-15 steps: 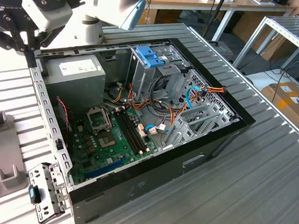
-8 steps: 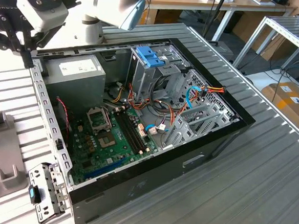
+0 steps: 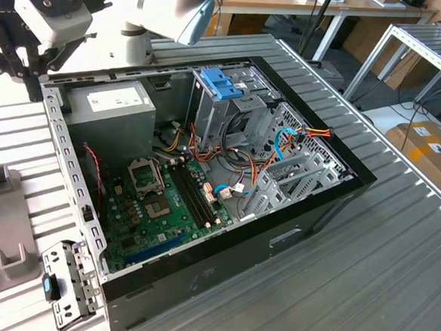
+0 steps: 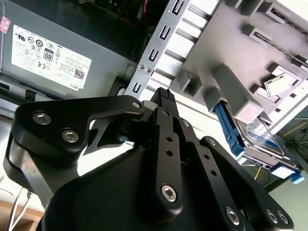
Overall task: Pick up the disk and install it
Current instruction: 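Reach for the disk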
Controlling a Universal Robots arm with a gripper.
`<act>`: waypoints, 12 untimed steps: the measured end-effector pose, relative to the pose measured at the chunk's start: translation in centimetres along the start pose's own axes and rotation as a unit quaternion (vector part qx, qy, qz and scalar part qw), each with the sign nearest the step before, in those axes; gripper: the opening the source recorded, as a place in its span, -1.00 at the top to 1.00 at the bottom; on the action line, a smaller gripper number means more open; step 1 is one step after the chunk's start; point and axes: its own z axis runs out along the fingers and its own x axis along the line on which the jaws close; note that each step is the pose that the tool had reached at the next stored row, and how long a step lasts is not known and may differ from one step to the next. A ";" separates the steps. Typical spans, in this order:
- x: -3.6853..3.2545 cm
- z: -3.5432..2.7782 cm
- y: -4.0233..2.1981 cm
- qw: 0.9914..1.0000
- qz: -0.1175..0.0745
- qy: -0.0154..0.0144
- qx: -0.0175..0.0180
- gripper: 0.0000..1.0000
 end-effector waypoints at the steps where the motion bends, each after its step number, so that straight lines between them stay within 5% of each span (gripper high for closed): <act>1: 0.17 -0.01 -0.01 1.000 0.000 0.000 0.000 0.79; 12: 1.17 -0.04 -0.09 1.000 0.000 0.000 0.000 0.79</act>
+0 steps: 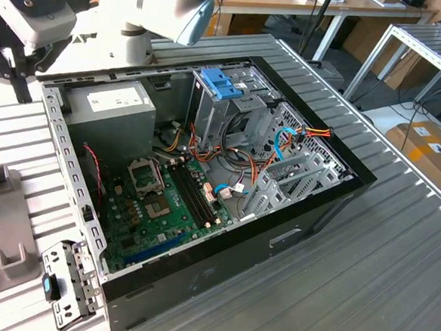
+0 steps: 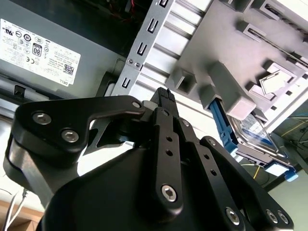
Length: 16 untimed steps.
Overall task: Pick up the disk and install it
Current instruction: 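Reach for the disk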
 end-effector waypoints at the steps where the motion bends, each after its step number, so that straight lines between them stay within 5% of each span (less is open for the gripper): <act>1: 0.07 0.00 0.00 1.000 0.000 0.000 0.000 0.79; 16: 1.61 -0.04 -0.12 1.000 0.000 0.000 0.000 0.79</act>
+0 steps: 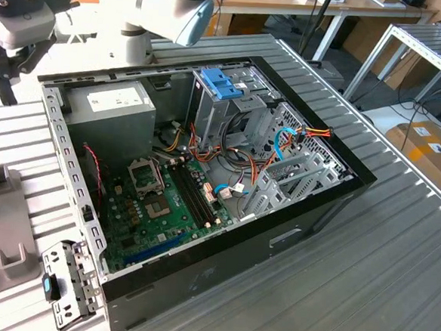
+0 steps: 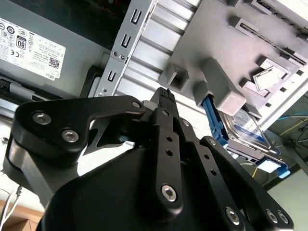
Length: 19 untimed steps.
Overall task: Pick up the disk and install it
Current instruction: 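Reach for the disk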
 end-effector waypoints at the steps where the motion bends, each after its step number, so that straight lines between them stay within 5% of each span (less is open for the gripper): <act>1: 0.17 -0.01 -0.01 1.000 0.000 0.000 0.000 0.79; 19: 1.91 -0.06 -0.14 1.000 0.000 0.000 0.000 0.79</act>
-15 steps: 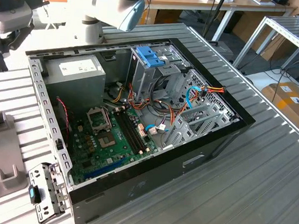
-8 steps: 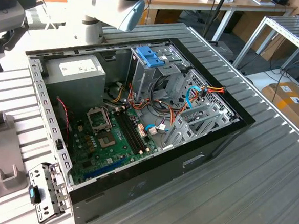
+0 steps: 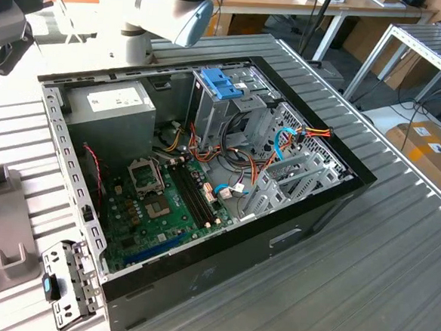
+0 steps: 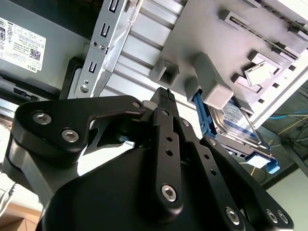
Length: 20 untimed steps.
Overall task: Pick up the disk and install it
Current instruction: 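Reach for the disk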
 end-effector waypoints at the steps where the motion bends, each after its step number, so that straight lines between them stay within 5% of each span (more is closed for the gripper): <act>1: 0.08 0.00 -0.01 1.000 0.000 0.000 0.000 0.79; 20: 2.04 -0.06 -0.15 1.000 0.000 0.000 0.000 0.79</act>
